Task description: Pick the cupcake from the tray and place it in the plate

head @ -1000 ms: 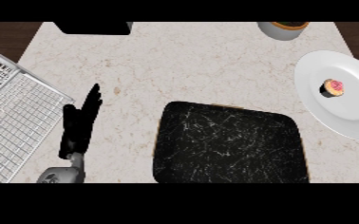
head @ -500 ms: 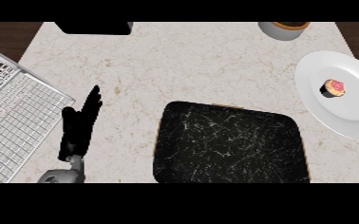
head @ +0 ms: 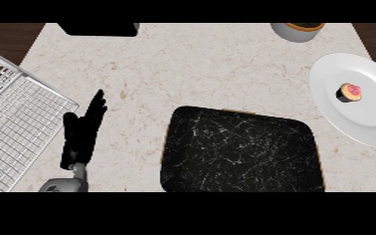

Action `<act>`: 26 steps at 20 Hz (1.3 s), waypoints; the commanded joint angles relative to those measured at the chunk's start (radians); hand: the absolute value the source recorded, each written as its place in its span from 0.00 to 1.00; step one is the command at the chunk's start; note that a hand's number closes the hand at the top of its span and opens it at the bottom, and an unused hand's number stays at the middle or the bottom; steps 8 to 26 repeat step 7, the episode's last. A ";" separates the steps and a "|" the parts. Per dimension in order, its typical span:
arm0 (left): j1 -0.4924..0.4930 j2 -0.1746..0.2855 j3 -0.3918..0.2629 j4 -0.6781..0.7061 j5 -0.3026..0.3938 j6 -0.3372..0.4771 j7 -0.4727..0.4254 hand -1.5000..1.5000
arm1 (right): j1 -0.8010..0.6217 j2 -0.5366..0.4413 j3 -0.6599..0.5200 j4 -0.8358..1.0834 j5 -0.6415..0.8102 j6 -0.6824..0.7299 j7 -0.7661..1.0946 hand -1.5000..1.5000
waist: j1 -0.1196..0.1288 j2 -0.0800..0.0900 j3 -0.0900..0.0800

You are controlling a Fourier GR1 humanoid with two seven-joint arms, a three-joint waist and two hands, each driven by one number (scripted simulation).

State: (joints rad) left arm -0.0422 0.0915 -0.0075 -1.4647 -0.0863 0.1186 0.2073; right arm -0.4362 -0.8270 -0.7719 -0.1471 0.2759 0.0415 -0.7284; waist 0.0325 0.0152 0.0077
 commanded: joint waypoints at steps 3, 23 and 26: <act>0.000 0.024 0.020 -0.027 0.013 -0.013 0.025 0.50 | 0.058 -0.039 -0.020 0.002 -0.020 0.012 -0.024 0.00 | 0.000 0.000 0.001; -0.028 -0.010 -0.002 0.012 -0.010 0.008 -0.005 0.50 | 0.019 -0.034 -0.001 0.005 -0.003 -0.039 0.041 0.00 | 0.002 0.002 0.001; -0.028 -0.010 -0.002 0.012 -0.010 0.008 -0.005 0.50 | 0.019 -0.034 -0.001 0.005 -0.003 -0.039 0.041 0.00 | 0.002 0.002 0.001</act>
